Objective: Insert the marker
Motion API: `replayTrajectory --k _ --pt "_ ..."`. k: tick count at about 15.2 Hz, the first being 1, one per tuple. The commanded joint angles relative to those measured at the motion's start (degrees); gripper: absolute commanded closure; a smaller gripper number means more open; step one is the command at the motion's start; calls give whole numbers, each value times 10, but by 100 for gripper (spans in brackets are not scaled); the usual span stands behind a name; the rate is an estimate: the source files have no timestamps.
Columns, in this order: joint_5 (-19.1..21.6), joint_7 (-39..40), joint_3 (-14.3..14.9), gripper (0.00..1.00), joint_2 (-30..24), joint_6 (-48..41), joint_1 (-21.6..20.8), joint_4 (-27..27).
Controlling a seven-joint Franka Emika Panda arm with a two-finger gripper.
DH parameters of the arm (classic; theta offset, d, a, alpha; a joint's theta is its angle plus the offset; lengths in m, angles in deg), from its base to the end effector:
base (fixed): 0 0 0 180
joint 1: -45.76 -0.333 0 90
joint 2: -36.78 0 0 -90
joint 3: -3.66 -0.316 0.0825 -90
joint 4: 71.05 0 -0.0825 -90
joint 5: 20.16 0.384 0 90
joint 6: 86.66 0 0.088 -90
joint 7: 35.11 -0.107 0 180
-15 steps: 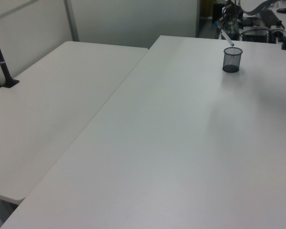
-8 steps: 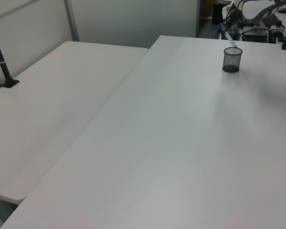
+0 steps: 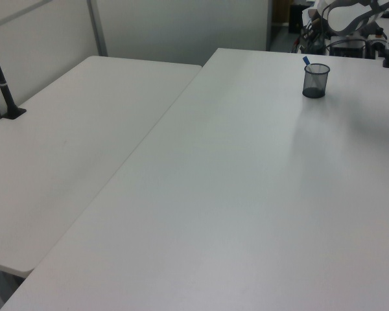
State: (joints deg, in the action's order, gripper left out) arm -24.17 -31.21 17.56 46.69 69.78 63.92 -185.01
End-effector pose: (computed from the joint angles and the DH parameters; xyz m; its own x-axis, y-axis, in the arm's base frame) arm 0.5403 -0.3272 0.4446 0.7897 -0.3097 0.5295 -0.4393 -0.8880 0.1358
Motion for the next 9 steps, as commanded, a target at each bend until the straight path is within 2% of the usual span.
replayTrajectory --k 1,4,5,9 --pt "-8 -6 -4 0 -8 6 -20 -9" --pt "-7 -44 -4 0 -13 -18 -73 -3" --pt "-7 -66 -5 0 -17 -28 -112 -2" --pt "-6 -80 -5 0 -37 -114 -219 10"
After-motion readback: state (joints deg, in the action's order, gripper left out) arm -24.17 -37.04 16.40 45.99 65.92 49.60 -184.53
